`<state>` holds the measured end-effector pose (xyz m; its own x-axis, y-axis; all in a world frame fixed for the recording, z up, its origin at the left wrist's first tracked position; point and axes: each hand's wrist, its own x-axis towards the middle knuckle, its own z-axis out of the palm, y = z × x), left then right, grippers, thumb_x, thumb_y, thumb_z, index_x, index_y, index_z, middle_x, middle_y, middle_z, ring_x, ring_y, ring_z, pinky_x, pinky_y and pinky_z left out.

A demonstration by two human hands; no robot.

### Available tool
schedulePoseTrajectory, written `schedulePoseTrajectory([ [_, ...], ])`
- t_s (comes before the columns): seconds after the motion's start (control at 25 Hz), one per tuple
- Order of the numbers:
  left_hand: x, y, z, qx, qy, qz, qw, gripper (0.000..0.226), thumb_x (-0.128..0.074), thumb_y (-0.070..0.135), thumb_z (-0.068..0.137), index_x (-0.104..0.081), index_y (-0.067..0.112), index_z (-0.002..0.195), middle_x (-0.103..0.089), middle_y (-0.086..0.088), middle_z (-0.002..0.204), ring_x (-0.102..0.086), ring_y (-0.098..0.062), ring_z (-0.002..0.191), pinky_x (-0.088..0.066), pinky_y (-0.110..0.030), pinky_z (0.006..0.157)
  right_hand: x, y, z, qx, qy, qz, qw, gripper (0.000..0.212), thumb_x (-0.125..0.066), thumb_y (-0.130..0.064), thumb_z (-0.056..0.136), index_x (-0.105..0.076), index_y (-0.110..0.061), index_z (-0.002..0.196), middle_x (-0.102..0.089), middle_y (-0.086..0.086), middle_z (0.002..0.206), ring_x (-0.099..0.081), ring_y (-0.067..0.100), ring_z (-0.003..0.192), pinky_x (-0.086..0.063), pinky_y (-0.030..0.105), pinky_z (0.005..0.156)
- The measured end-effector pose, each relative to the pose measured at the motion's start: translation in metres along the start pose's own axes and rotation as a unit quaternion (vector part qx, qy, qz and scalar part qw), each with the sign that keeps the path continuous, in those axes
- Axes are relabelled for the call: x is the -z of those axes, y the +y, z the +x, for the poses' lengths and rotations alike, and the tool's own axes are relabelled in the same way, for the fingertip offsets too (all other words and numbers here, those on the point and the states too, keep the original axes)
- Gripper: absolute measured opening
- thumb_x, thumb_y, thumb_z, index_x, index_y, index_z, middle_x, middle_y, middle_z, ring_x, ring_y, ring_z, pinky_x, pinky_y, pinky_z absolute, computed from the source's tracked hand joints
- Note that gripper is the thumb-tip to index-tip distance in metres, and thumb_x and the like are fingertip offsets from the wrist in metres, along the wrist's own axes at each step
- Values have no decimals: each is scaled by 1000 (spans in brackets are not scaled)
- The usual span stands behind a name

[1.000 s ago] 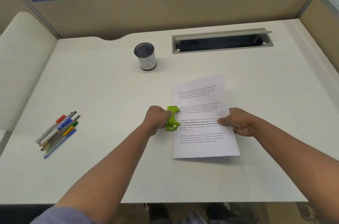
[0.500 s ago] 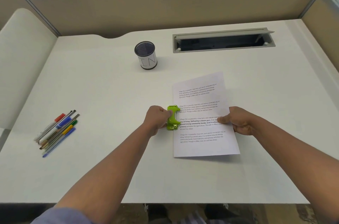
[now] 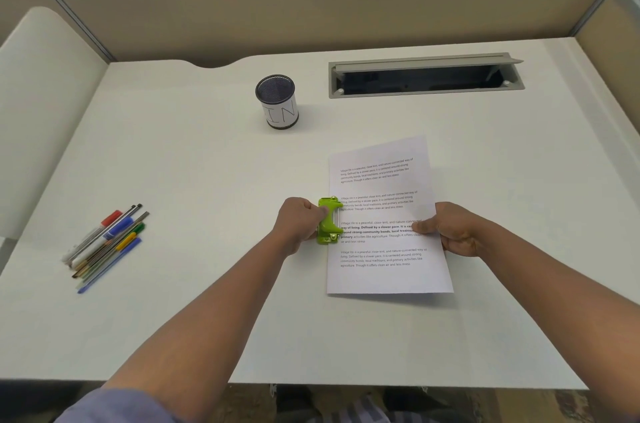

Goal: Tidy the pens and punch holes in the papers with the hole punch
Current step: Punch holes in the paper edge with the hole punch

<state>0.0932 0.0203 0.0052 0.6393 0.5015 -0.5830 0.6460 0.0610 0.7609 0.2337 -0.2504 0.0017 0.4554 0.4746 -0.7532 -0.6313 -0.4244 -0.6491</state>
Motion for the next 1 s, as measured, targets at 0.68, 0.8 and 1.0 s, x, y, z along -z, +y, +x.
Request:
schedulePoseTrajectory([
  [0.68, 4, 7, 4, 3, -3, 45, 999, 28, -80, 15, 84, -54, 12, 74, -61, -13, 86, -63, -22, 73, -61, -33, 62, -2, 2, 1, 7, 10, -3, 1000, 35, -59, 13, 93, -65, -6, 121, -77, 12, 114, -75, 28, 96, -62, 43, 74],
  [0.8, 6, 14, 5, 9, -20, 81, 996, 40, -90, 16, 73, -50, 15, 74, -59, -8, 81, -61, -24, 72, -61, -39, 68, -1, 3, 2, 8, 14, -3, 1000, 36, -59, 13, 92, -64, -5, 123, -76, 13, 115, -74, 30, 100, -61, 44, 76],
  [1.0, 0, 33, 6, 53, -45, 116, 991, 49, -95, 13, 67, -50, 12, 87, -61, -10, 98, -67, -22, 76, -57, -27, 46, 0, 3, 5, 2, 15, -6, 1000, 35, -60, 12, 92, -65, -5, 123, -77, 12, 112, -76, 30, 97, -62, 44, 74],
])
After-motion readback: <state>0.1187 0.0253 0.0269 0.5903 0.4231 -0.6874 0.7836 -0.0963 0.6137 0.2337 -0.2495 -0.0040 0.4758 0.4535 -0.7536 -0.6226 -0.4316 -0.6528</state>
